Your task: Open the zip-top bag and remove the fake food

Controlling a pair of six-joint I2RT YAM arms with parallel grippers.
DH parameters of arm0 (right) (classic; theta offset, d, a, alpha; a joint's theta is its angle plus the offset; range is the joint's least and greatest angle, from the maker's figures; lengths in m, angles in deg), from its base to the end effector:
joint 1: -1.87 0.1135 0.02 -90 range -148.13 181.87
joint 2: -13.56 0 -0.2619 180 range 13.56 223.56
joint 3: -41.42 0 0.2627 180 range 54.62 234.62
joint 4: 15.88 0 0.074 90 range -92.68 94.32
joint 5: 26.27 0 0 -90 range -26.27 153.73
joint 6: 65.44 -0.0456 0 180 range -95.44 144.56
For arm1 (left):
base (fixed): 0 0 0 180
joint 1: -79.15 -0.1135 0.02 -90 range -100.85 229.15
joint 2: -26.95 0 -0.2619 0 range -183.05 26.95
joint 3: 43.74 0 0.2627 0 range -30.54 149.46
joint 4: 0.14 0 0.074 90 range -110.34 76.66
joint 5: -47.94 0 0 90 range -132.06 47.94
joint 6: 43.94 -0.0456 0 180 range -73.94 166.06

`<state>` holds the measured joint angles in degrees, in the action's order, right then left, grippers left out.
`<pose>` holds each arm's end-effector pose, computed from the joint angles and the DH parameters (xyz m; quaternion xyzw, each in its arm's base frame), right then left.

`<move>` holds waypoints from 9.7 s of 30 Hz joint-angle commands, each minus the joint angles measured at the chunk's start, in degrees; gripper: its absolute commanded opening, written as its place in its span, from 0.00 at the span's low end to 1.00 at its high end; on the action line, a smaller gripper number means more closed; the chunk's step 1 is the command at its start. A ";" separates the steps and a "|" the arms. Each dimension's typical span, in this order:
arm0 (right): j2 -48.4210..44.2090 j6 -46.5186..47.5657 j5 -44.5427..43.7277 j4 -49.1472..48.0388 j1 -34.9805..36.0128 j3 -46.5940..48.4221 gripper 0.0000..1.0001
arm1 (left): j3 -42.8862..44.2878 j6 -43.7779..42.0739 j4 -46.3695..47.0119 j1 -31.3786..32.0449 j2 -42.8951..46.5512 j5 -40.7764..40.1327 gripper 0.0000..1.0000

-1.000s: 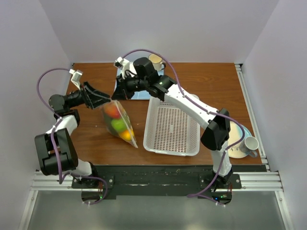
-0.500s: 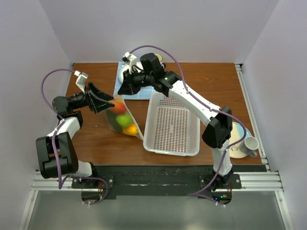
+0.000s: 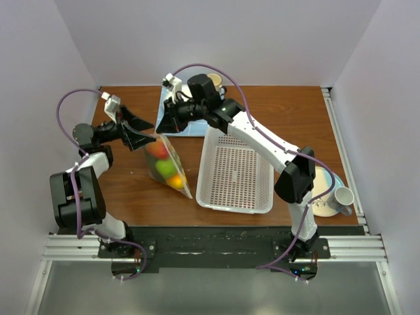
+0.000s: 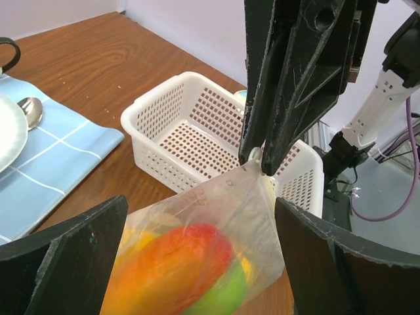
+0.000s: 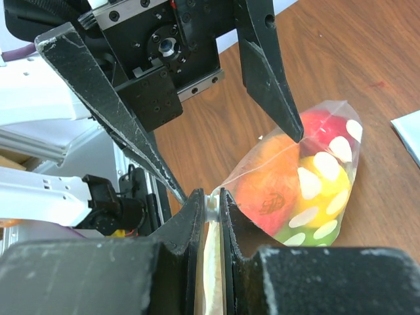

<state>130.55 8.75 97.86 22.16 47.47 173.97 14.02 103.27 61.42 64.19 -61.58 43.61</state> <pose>0.3282 0.3717 0.3746 -0.3619 0.7261 0.4810 0.3322 0.3069 0.0349 0.2806 0.2643 0.6409 -0.5431 0.4737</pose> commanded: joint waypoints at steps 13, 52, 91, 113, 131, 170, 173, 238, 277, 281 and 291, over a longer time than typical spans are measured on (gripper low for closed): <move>1.22 -0.01 2.17 -0.85 0.01 5.89 0.00 | -1.93 3.43 33.52 6.71 5.47 12.07 0.81; 0.26 -4.58 3.32 -6.47 -2.89 2.03 0.00 | 2.73 6.07 33.52 -3.93 2.22 12.07 0.00; -2.47 2.28 -1.97 1.88 3.09 4.15 0.00 | 14.50 6.24 33.78 4.50 -9.80 10.93 1.00; 2.53 3.95 -2.49 4.08 -5.35 11.86 0.00 | -2.27 10.55 33.17 -1.56 -3.23 12.07 0.52; 1.41 7.02 1.73 6.62 1.77 11.71 0.00 | 0.10 12.58 33.26 -18.08 5.64 12.07 0.48; -17.06 2.46 -11.90 -21.76 13.11 -39.55 0.54 | -6.59 8.09 33.52 -3.76 4.07 12.07 0.49; -16.44 2.80 -11.37 -21.50 13.11 -39.55 0.08 | -6.59 8.62 33.52 -4.02 4.51 12.07 0.50; -6.16 50.97 1.64 23.68 4.67 -0.69 0.00 | -7.74 -45.71 0.27 -0.24 11.04 12.07 0.95; -8.09 47.54 -5.55 15.16 -0.96 -3.59 0.00 | -7.03 -20.21 9.00 0.11 14.96 12.24 0.00; -8.36 45.87 -9.77 12.60 -1.13 -5.97 0.00 | -8.07 -20.73 9.43 -0.16 16.11 12.24 0.00; -14.34 38.67 3.19 3.37 -1.22 -8.71 0.61 | -10.37 -21.00 11.28 -0.60 17.43 12.24 0.00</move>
<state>121.44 51.37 93.97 33.90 46.49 163.96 4.18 82.05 61.57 64.04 -45.89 44.02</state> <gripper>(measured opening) 0.578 0.016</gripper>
